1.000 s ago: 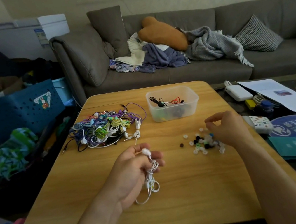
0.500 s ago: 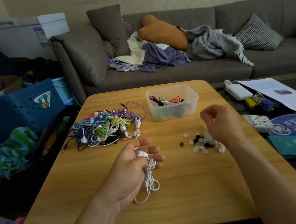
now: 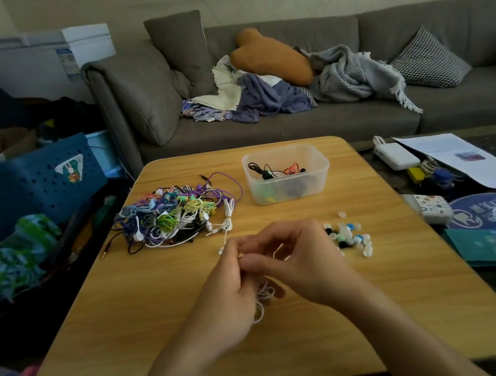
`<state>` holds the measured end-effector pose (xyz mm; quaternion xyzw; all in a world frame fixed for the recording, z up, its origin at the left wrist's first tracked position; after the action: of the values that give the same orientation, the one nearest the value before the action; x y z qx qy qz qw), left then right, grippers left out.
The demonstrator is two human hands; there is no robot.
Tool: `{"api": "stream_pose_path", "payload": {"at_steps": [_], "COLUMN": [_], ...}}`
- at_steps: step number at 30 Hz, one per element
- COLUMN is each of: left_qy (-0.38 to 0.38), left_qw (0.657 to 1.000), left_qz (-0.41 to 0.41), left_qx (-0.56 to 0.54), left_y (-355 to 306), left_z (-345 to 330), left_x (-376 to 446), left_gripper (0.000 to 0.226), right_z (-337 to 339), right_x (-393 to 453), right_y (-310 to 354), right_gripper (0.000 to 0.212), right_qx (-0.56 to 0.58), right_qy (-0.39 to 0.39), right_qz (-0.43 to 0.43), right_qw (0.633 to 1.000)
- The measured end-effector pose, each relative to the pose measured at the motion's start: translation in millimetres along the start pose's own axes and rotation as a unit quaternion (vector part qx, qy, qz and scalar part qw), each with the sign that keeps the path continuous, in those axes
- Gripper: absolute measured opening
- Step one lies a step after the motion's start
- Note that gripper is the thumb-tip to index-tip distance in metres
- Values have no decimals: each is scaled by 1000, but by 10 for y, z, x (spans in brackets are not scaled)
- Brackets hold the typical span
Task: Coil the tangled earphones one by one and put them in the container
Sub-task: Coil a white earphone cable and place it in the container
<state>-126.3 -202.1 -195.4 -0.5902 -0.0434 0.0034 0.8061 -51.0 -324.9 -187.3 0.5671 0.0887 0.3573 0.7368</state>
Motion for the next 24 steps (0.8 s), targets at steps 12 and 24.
{"api": "stream_pose_path", "payload": {"at_steps": [12,24], "left_qy": [-26,-69], "left_qw": [980,926], "left_qz": [91,94], "left_qx": [-178,-358], "left_y": [-29,-34], "left_z": [63,101], "left_x": [32,69], "left_gripper": [34,27], "right_z": [8,56], "right_x": [4,10], "right_y": [35,29], "right_gripper": [10,13], "right_qx": [-86,234], "right_qy": [35,-43], "right_qz": [-2,-71], "right_qw": [996,969]}}
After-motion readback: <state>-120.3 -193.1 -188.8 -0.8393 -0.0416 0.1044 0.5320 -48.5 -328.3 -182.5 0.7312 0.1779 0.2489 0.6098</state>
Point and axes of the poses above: each hand's wrist, its own x-axis towards the middle knuckle, its own z-axis out of the back of the hand, y = z × x, the point moved 1 cm from there along x, towards the middle knuckle, and after that the axes turned 5 degrees about y, right-handed, at the moved point
